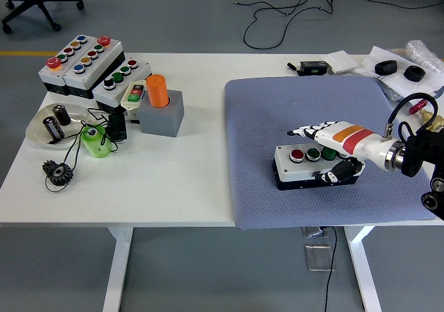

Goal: Pick up the button,place it on the desk,press the button,press the button

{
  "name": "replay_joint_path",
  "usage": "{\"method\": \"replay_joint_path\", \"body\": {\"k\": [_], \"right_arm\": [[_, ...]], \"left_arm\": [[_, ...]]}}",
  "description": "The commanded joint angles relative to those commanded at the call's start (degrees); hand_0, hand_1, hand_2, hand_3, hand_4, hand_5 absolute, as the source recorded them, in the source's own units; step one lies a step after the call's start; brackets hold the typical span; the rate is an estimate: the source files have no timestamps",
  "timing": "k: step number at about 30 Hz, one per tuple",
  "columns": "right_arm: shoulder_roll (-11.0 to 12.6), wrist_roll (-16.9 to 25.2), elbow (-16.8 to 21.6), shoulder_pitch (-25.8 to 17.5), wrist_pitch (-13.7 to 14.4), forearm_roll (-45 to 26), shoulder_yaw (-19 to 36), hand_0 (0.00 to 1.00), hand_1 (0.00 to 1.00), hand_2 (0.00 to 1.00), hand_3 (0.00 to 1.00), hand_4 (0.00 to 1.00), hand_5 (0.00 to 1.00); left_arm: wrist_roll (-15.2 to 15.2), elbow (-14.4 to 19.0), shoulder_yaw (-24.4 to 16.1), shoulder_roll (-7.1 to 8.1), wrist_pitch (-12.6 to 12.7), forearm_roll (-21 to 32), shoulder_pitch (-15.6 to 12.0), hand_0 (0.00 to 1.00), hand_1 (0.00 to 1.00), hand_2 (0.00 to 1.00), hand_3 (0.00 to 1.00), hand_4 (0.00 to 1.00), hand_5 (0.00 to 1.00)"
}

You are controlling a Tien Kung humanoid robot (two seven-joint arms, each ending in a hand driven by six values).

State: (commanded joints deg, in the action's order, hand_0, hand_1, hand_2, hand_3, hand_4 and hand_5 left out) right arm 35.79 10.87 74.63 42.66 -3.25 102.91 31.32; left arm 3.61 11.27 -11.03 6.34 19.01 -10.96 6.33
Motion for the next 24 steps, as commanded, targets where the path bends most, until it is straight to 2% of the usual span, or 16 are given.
{"method": "replay_joint_path", "body": {"k": [5,8,10,11,14,16,17,19,22,23,24], "right_arm": [[1.5,-0.3,4.0,-1.2,-0.2,-1.9,2.9,0.916,0.881,0.975,0.998,0.852,0.077],[2.6,-1.4,6.6,-2.3,1.5,-2.7,5.2,0.916,0.881,0.975,0.998,0.852,0.077],[3.4,-3.3,8.7,-3.6,3.9,-2.7,7.5,0.916,0.881,0.975,0.998,0.852,0.077],[3.7,-4.3,9.4,-4.1,5.1,-2.6,8.2,0.811,0.739,0.813,0.966,0.731,0.051],[4.8,-7.3,11.5,-5.7,9.6,-3.0,10.6,0.811,0.739,0.813,0.966,0.731,0.051],[5.6,-10.4,13.3,-7.1,13.7,-4.7,12.3,0.811,0.739,0.813,0.966,0.731,0.051],[6.0,-11.4,13.9,-7.6,14.5,-6.3,12.9,0.268,0.029,0.192,0.759,0.405,0.002],[7.0,-13.6,15.1,-8.2,14.3,-9.7,13.0,0.268,0.029,0.192,0.759,0.405,0.002],[8.0,-16.0,16.8,-8.6,14.3,-10.9,10.8,0.268,0.029,0.192,0.759,0.405,0.002],[8.1,-16.2,17.0,-8.7,14.2,-11.0,10.5,0.229,0.002,0.132,0.715,0.475,0.002],[8.2,-16.3,17.1,-8.7,14.2,-11.0,10.4,0.229,0.002,0.132,0.715,0.475,0.002]], "left_arm": [[0.0,0.0,-0.1,0.02,0.0,-0.1,0.1,0.602,0.541,0.504,0.455,0.279,0.984],[0.0,0.0,-0.1,0.02,0.0,-0.1,0.1,0.602,0.541,0.504,0.455,0.279,0.984],[0.0,0.0,-0.2,0.01,0.0,-0.1,0.1,0.602,0.541,0.504,0.455,0.279,0.984],[0.0,0.0,-0.2,0.01,0.0,-0.1,0.1,0.602,0.541,0.503,0.455,0.280,0.984],[0.0,0.0,-0.2,0.01,0.0,-0.1,0.1,0.602,0.541,0.503,0.455,0.280,0.984],[0.0,0.0,-0.2,0.01,0.0,-0.1,0.1,0.602,0.541,0.503,0.455,0.280,0.984],[0.0,0.0,-0.2,0.01,0.0,0.0,0.1,0.602,0.541,0.503,0.455,0.279,0.984],[0.0,0.0,-0.2,0.02,0.0,-0.1,0.1,0.602,0.541,0.503,0.455,0.279,0.984],[0.0,0.0,-0.1,0.05,0.0,-0.1,0.1,0.602,0.541,0.503,0.455,0.279,0.984],[0.0,0.0,-0.1,0.05,0.0,-0.1,0.1,0.602,0.541,0.502,0.454,0.279,0.984],[0.0,0.0,-0.1,0.04,0.0,-0.1,0.1,0.602,0.541,0.502,0.454,0.279,0.984]]}}
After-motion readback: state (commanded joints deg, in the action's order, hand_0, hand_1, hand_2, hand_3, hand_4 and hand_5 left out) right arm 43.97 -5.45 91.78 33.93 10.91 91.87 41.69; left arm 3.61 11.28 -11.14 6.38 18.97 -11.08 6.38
